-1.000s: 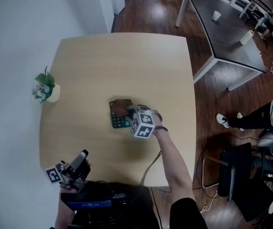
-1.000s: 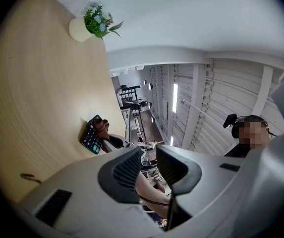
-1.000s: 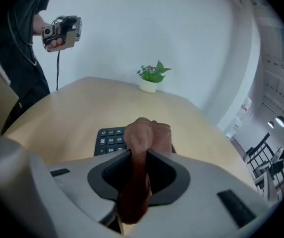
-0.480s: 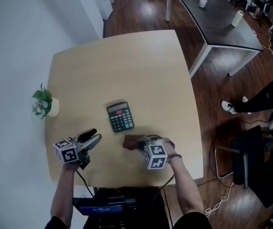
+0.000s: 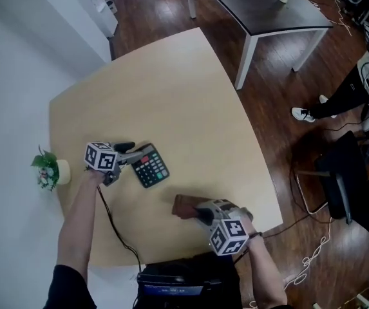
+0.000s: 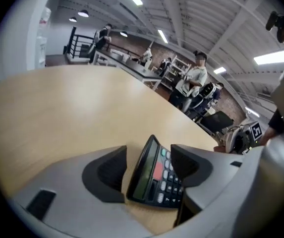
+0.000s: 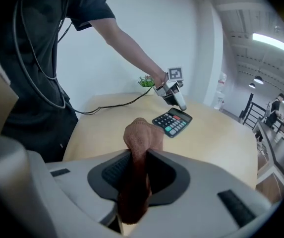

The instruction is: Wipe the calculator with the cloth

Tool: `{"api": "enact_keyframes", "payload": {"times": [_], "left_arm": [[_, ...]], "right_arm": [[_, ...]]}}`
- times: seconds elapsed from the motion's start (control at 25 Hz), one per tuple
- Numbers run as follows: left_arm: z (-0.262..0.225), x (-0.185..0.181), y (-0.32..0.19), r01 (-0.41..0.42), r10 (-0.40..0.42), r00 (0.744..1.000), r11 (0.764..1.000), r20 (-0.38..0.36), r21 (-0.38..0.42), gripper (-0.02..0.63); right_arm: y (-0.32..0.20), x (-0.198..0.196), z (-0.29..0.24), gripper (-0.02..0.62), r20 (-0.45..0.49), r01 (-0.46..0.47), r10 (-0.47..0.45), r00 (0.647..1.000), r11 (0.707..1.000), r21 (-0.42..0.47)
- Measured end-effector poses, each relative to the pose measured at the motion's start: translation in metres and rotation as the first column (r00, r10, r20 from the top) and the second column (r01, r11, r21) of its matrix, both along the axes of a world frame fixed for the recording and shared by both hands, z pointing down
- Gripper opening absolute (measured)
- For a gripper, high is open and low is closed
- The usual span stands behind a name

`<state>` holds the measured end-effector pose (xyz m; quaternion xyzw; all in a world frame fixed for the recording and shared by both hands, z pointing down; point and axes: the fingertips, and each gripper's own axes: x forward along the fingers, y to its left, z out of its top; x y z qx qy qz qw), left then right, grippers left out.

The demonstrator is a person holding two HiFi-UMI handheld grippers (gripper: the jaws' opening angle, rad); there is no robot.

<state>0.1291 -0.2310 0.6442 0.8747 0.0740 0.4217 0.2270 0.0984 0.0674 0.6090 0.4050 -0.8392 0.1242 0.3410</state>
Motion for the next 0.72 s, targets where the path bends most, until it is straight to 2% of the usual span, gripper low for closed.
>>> {"api": "enact_keyframes", "payload": {"times": [0.12, 0.16, 0.24, 0.28, 0.32, 0.4, 0.48, 0.56, 0.6, 0.64, 0.68, 0.72], "left_arm": [[0.024, 0.006, 0.007, -0.071, 0.077, 0.995, 0.993, 0.063, -0.089, 0.287], [0.029, 0.006, 0.009, -0.079, 0.089, 0.993, 0.989, 0.075, -0.125, 0.263], [0.037, 0.005, 0.013, -0.077, 0.099, 0.99, 0.976, 0.097, -0.204, 0.164], [0.039, 0.004, 0.015, -0.061, 0.09, 0.99, 0.965, 0.104, -0.255, 0.169], [0.039, 0.003, 0.018, -0.03, 0.068, 0.992, 0.95, 0.11, -0.311, 0.122], [0.033, 0.002, 0.025, 0.051, -0.004, 0.994, 0.905, 0.11, -0.421, 0.085], [0.025, 0.004, 0.036, 0.117, -0.098, 0.993, 0.847, 0.063, -0.518, 0.065], [0.011, 0.001, 0.042, 0.191, -0.235, 0.972, 0.776, 0.005, -0.601, 0.055], [0.001, -0.002, 0.042, 0.233, -0.325, 0.945, 0.724, -0.024, -0.649, 0.054], [-0.012, -0.006, 0.041, 0.26, -0.421, 0.905, 0.66, -0.061, -0.705, 0.053], [-0.03, -0.01, 0.04, 0.261, -0.513, 0.852, 0.589, -0.104, -0.765, 0.053], [-0.05, -0.015, 0.04, 0.236, -0.599, 0.787, 0.518, -0.151, -0.822, 0.051]], "right_arm": [[0.01, 0.001, -0.005, 0.083, 0.011, -0.02, 0.02, 1.0, 1.0, -0.003], [0.013, 0.002, -0.005, 0.083, 0.013, -0.027, 0.027, 1.0, 1.0, -0.006], [0.017, 0.004, -0.002, 0.083, 0.015, -0.042, 0.042, 0.999, 0.999, -0.013], [0.019, 0.007, 0.0, 0.083, 0.016, -0.05, 0.05, 0.999, 0.999, -0.016], [0.021, 0.009, 0.001, 0.083, 0.02, -0.056, 0.057, 0.998, 0.998, -0.017], [0.022, 0.016, 0.001, 0.083, 0.042, -0.073, 0.074, 0.996, 0.997, -0.013], [0.021, 0.023, 0.0, 0.083, 0.089, -0.102, 0.102, 0.991, 0.995, 0.0], [0.014, 0.031, -0.005, 0.083, 0.155, -0.145, 0.14, 0.978, 0.989, 0.021], [0.008, 0.035, -0.009, 0.083, 0.198, -0.174, 0.164, 0.966, 0.984, 0.034], [0.001, 0.041, -0.014, 0.083, 0.246, -0.208, 0.191, 0.95, 0.977, 0.048], [-0.006, 0.048, -0.02, 0.083, 0.298, -0.247, 0.219, 0.929, 0.967, 0.06], [-0.013, 0.056, -0.027, 0.083, 0.351, -0.287, 0.246, 0.904, 0.955, 0.071]]}}
